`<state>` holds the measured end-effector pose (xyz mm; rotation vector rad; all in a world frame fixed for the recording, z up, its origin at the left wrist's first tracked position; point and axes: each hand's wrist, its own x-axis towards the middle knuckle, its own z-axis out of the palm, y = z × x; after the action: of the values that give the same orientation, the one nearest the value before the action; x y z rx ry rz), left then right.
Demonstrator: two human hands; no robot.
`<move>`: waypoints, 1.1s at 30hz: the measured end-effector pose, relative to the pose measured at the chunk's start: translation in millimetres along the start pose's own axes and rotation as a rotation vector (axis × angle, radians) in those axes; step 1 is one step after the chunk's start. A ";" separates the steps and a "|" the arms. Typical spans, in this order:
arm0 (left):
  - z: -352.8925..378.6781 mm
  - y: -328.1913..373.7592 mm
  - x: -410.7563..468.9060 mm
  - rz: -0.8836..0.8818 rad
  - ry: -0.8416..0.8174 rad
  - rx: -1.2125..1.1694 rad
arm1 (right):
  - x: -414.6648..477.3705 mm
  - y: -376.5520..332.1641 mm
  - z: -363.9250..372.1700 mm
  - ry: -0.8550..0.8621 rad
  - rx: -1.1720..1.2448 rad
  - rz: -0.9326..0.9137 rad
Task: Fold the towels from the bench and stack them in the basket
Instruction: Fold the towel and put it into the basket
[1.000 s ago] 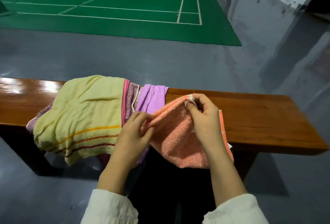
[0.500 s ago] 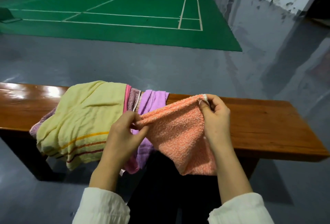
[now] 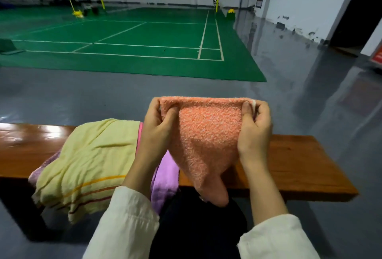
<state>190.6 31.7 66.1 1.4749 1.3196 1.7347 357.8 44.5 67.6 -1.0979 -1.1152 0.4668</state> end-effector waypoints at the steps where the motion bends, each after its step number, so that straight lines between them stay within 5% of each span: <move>1: 0.2 5.1 1.6 0.030 -0.001 0.022 | 2.3 -4.9 -2.2 0.016 0.007 -0.008; 6: -1.3 29.0 12.7 0.149 0.003 0.129 | 14.6 -25.6 -4.9 0.005 0.022 -0.031; 13: -7.2 23.5 47.1 0.015 -0.002 0.054 | 51.1 -13.8 11.3 -0.093 0.080 0.119; 23: -11.3 17.6 33.9 0.232 -0.005 0.225 | 36.3 -11.6 5.7 -0.038 0.173 0.014; 33: -26.2 -117.6 -67.5 -0.160 -0.161 0.409 | -74.0 112.3 -20.6 -0.261 0.074 0.398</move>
<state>161.2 12.7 -67.5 1.6303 1.7220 1.2665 367.8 26.4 -66.9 -1.2211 -1.0941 0.9797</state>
